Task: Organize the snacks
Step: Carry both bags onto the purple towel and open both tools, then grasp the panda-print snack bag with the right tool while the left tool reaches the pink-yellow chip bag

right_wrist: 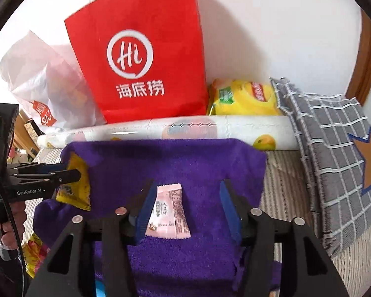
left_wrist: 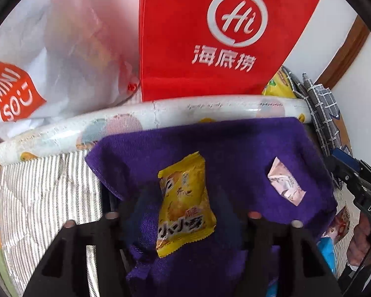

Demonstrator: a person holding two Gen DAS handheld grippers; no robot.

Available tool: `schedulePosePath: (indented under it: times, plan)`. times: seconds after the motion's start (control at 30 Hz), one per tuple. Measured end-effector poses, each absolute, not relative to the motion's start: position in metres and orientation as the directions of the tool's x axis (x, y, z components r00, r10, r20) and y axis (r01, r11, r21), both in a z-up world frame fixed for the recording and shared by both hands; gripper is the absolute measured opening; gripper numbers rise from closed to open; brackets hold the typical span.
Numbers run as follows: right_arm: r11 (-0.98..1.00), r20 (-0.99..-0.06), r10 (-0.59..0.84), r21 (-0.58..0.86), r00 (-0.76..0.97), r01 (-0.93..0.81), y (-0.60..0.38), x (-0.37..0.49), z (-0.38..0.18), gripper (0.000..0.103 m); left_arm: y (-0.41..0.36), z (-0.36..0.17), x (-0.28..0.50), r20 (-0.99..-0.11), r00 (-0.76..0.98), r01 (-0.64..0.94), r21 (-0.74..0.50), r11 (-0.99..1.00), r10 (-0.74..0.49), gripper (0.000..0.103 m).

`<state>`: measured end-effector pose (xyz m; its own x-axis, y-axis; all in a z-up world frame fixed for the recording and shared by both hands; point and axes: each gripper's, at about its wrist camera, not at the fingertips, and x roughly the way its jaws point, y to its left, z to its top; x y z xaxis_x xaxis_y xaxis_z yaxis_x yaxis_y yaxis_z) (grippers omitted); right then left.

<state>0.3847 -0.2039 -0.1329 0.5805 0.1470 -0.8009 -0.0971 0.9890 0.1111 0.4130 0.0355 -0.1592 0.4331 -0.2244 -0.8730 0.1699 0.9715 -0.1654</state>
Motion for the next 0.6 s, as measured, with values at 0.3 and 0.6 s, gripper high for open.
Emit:
schedulePosePath:
  times: [0.3, 0.6]
  plan:
    - [0.997, -0.786, 0.056, 0.071, 0.616, -0.001, -0.232, 0.338, -0.118, 0.053, 0.031, -0.124, 0.395, -0.836, 0.494, 0.202, -0.157, 0.967, -0.239, 0.061]
    - [0.996, -0.814, 0.005, 0.055, 0.580, 0.069, -0.260, 0.287, -0.121, 0.054, 0.013, -0.083, 0.365, -0.784, 0.569, 0.255, -0.118, 0.960, -0.248, 0.061]
